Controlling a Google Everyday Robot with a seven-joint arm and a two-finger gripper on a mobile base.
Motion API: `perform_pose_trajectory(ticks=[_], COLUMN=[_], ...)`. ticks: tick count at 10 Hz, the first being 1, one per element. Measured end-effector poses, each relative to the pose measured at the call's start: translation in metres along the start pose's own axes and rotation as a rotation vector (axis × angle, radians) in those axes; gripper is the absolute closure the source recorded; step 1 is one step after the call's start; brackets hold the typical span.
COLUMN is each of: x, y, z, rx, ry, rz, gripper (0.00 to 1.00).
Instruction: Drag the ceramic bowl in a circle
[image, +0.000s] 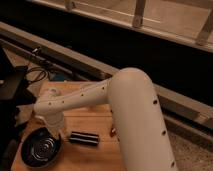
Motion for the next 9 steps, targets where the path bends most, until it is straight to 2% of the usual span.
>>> perform_pose_trajectory(ticks=[2,3,6,9], x=[-0.002,-0.001,-0.002,0.000], y=[0.004,0.000,0.004,-0.015], z=[0.010,0.014,0.014,-0.001], rx=[0.036,0.033,0.045,0.088], ry=[0.042,0.053,0.060,0.054], rz=[-0.018,-0.020,-0.025,0.018], gripper=[0.93,0.99,1.00,1.00])
